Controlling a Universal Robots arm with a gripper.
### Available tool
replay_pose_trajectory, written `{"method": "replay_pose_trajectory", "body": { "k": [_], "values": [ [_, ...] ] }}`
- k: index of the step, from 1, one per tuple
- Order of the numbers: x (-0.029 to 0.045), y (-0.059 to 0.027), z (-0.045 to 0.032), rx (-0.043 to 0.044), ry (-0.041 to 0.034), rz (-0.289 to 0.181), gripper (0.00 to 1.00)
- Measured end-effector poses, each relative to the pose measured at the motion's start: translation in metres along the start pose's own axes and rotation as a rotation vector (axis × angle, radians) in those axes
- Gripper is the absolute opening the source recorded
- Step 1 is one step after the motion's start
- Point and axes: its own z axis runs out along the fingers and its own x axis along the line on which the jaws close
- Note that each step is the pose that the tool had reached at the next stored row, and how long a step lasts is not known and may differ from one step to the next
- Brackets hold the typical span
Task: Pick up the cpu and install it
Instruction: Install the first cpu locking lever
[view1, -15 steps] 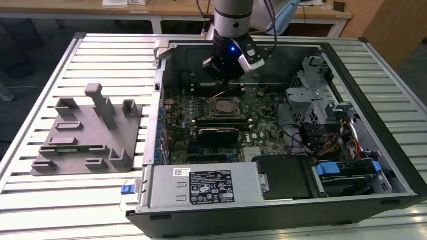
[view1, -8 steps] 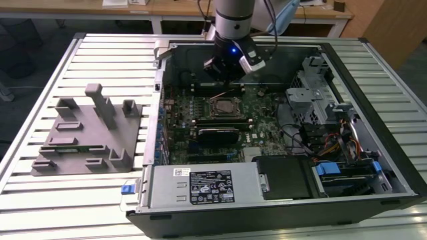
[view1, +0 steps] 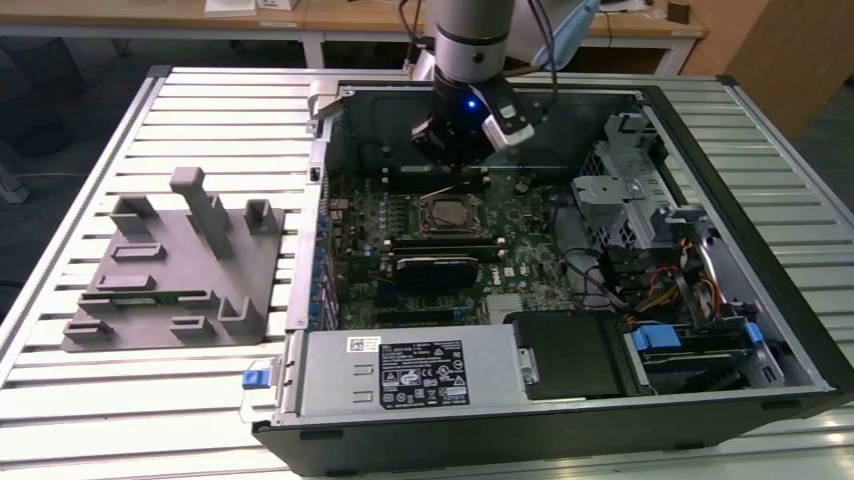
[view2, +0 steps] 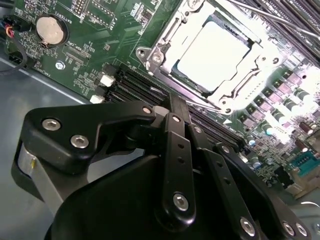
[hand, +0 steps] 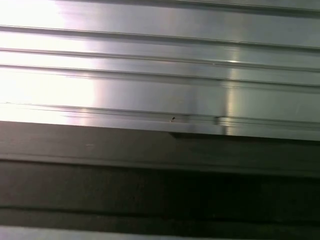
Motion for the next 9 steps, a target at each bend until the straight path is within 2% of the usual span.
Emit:
{"method": "replay_pose_trajectory", "body": {
  "k": [9],
  "values": [
    [-0.0037, -0.0003, 0.0092, 0.0014, 0.0001, 0.0, 0.11]
  ]
}}
